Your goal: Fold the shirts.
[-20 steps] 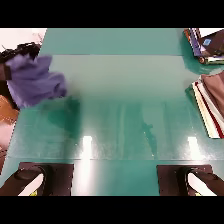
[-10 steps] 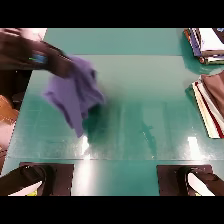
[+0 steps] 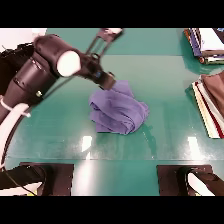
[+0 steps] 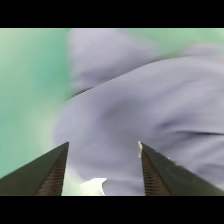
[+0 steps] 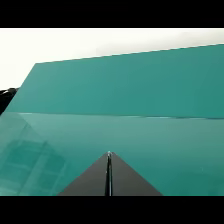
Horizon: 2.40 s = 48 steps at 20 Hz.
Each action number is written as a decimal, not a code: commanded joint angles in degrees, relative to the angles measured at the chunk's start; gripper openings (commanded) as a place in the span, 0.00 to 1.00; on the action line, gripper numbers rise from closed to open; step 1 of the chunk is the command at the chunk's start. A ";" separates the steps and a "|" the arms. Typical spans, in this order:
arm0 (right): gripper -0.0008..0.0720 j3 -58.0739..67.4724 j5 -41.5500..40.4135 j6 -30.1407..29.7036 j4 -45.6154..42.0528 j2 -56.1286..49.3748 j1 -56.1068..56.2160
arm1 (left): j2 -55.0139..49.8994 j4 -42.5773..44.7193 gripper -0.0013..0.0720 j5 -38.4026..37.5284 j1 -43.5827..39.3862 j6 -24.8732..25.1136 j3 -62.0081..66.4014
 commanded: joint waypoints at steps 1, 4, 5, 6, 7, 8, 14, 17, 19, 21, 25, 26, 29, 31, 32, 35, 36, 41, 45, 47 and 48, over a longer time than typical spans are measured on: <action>0.04 0.02 0.31 0.02 -0.02 0.02 0.02 | -0.61 -7.96 0.73 -0.59 13.27 0.28 -4.90; 0.04 0.02 0.42 0.00 -0.02 0.02 0.09 | -1.36 -22.16 0.73 5.81 22.88 3.17 -15.85; 0.04 0.02 0.59 0.00 -0.02 0.02 0.09 | -2.23 -26.03 0.73 7.72 24.70 4.31 -18.75; 0.04 0.02 0.74 0.00 -0.04 0.02 0.09 | -3.63 -29.16 0.73 9.33 25.79 5.90 -20.96; 0.04 0.02 1.03 0.00 -0.04 0.02 0.09 | -5.46 -31.93 0.73 10.62 26.27 7.78 -22.40; 0.04 0.02 1.68 0.00 -0.04 0.02 0.09 | -7.54 -33.94 0.73 11.58 26.27 9.16 -22.93; 0.04 -0.61 6.75 0.04 -0.46 0.04 0.02 | -14.49 -43.36 0.30 16.00 25.73 12.76 -22.88; 0.04 -5.90 10.10 3.34 -2.73 0.02 0.04 | -13.97 -40.83 0.05 15.93 26.34 12.72 -20.52; 0.04 -13.11 13.09 6.40 -5.88 0.00 0.04 | -12.11 -37.55 0.05 15.26 27.45 12.70 -17.31; 0.04 -23.15 13.16 7.56 -7.21 0.00 0.17 | -9.25 -33.88 0.05 15.28 28.37 12.74 -14.38; 0.61 -40.48 11.06 7.65 0.98 -6.21 3.06 | -6.80 -29.62 0.05 15.06 28.39 12.74 -10.80; 0.61 -42.62 8.15 6.16 4.74 -8.92 5.38 | -6.80 -29.64 0.05 14.78 28.39 12.74 -10.78; 0.61 -42.86 -1.49 2.95 12.15 -16.98 14.69 | -6.86 -29.62 0.05 13.75 28.39 12.74 -10.82; 0.60 -39.19 -4.09 2.97 12.46 -22.62 19.71 | -6.86 -29.59 0.05 12.94 28.39 12.76 -10.82; 0.60 -36.68 -4.61 2.99 12.48 -25.53 21.77 | -6.86 -29.57 0.05 12.61 28.39 12.74 -10.82; 0.59 -29.66 -5.31 3.10 12.46 -32.33 25.18 | -6.86 -29.57 0.05 12.07 28.39 12.76 -10.82; 0.52 -27.54 -5.29 3.21 12.44 -34.18 25.64 | -6.86 -29.59 0.05 11.87 28.39 12.76 -10.82; 0.04 -19.65 -2.62 3.19 10.51 -39.32 25.86 | -6.40 -29.57 0.05 11.34 28.39 12.72 -10.75; 0.04 -13.79 1.07 4.50 0.66 -34.25 23.08 | 1.51 -26.23 0.05 15.23 28.39 12.74 -10.73; 0.03 -8.98 4.39 6.29 -5.33 -29.11 20.09 | 8.85 -25.07 0.05 17.29 28.39 12.74 -10.43; 0.04 -6.16 6.05 6.86 -7.72 -26.16 18.40 | 12.33 -25.07 0.05 17.38 28.39 12.74 -9.53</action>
